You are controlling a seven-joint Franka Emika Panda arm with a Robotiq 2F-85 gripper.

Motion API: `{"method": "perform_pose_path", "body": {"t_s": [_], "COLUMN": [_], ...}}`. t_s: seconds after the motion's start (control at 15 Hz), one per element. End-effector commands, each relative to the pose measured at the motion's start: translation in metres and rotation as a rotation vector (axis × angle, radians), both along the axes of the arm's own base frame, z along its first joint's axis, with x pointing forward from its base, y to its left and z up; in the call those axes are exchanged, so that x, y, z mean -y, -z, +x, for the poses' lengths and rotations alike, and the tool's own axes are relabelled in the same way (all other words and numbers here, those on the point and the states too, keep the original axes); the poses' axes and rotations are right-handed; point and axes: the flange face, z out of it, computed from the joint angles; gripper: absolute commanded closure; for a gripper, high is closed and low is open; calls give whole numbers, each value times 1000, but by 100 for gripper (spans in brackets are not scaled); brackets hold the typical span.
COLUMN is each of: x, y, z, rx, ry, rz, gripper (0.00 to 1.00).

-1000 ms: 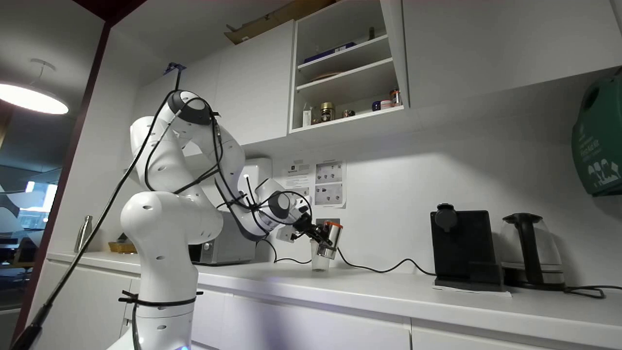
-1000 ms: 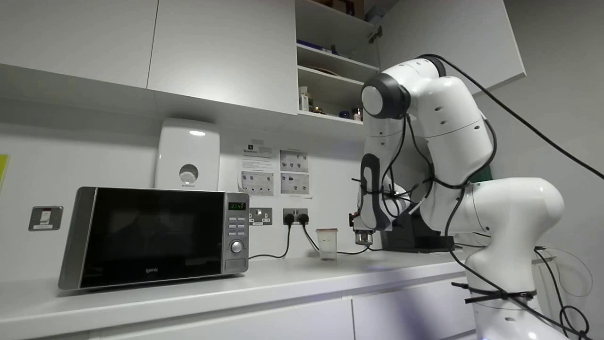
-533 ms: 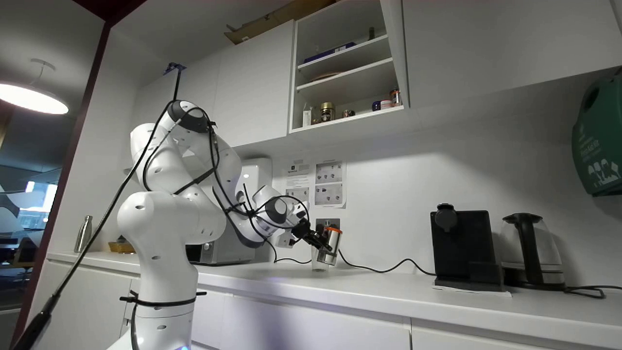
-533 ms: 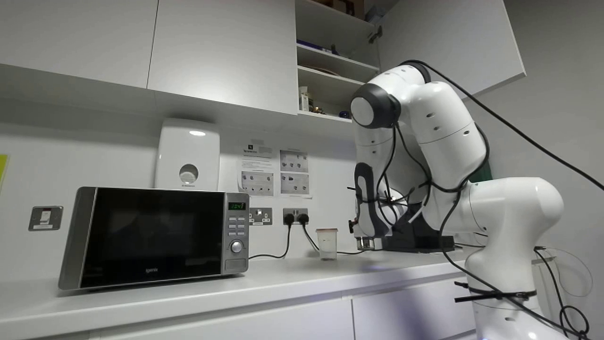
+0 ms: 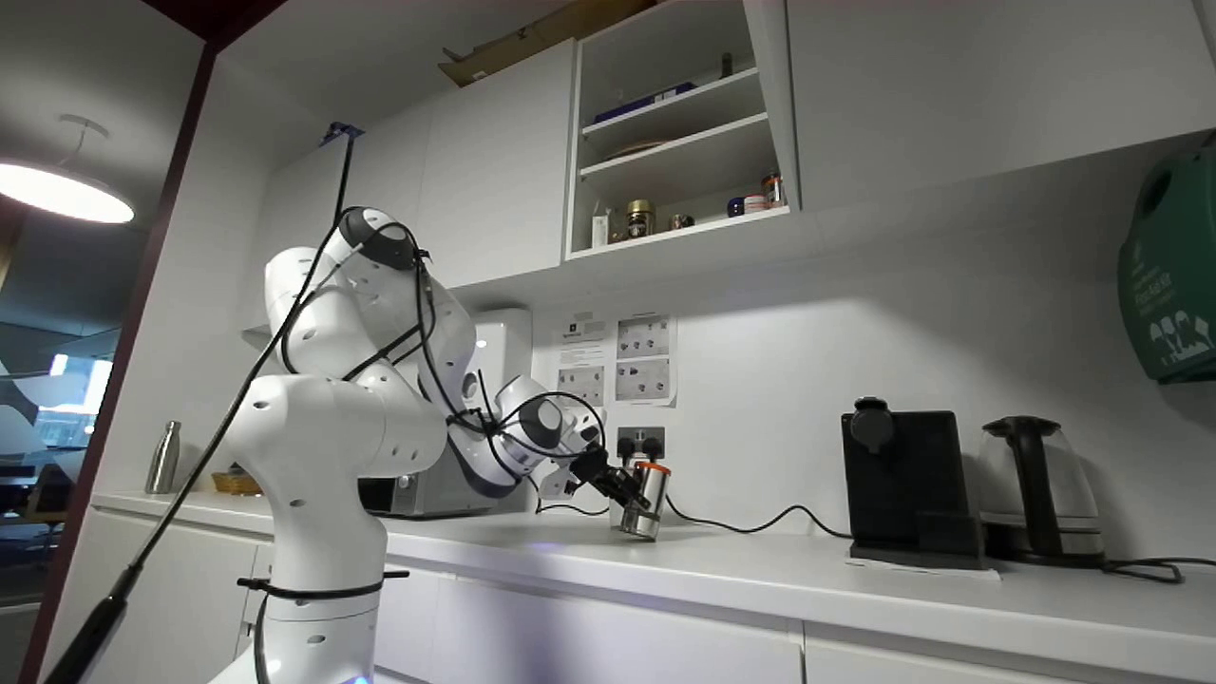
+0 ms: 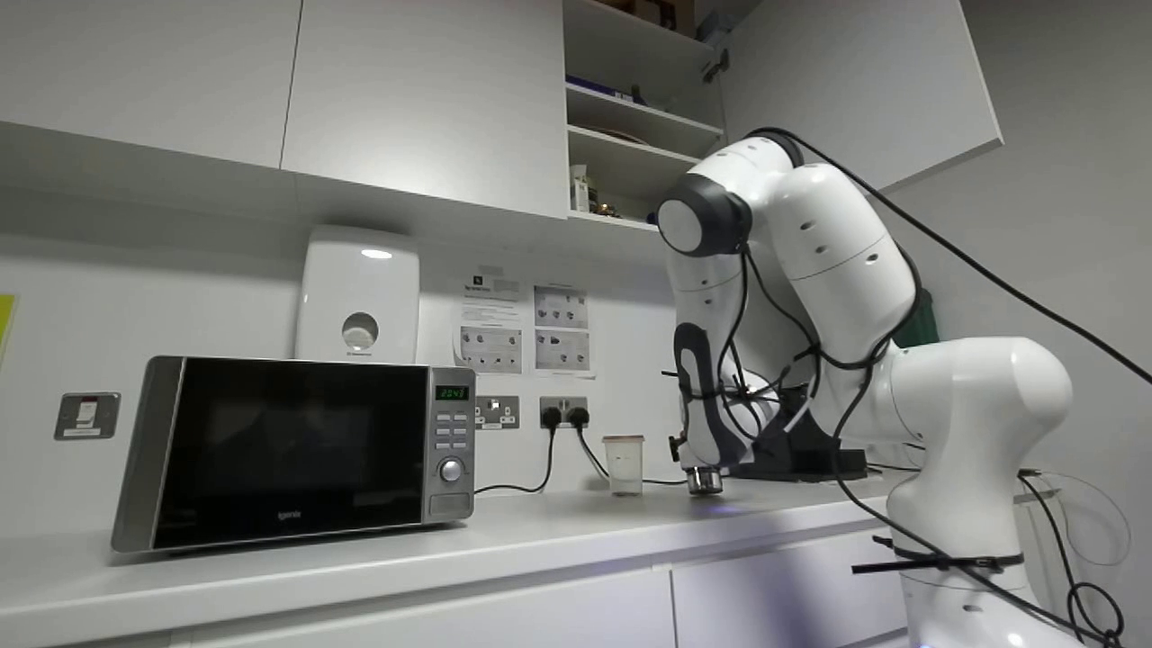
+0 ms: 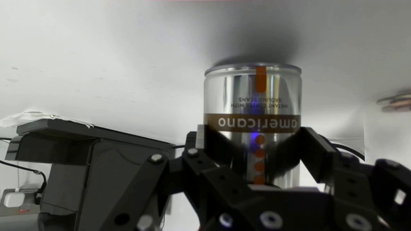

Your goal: Remove the object from the shelve and put it on the base top

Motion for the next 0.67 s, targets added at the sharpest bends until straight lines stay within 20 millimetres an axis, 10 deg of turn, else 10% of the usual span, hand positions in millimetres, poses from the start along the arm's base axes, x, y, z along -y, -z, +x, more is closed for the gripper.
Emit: {"method": "perform_pose_path", "body": {"t_s": [0.0, 0.6], "x": [0, 5], "y": [7, 25], "z": [0, -2], "rx": [-11, -128], "ry": [9, -1], "rz": [-5, 24], "gripper": [51, 51]}}
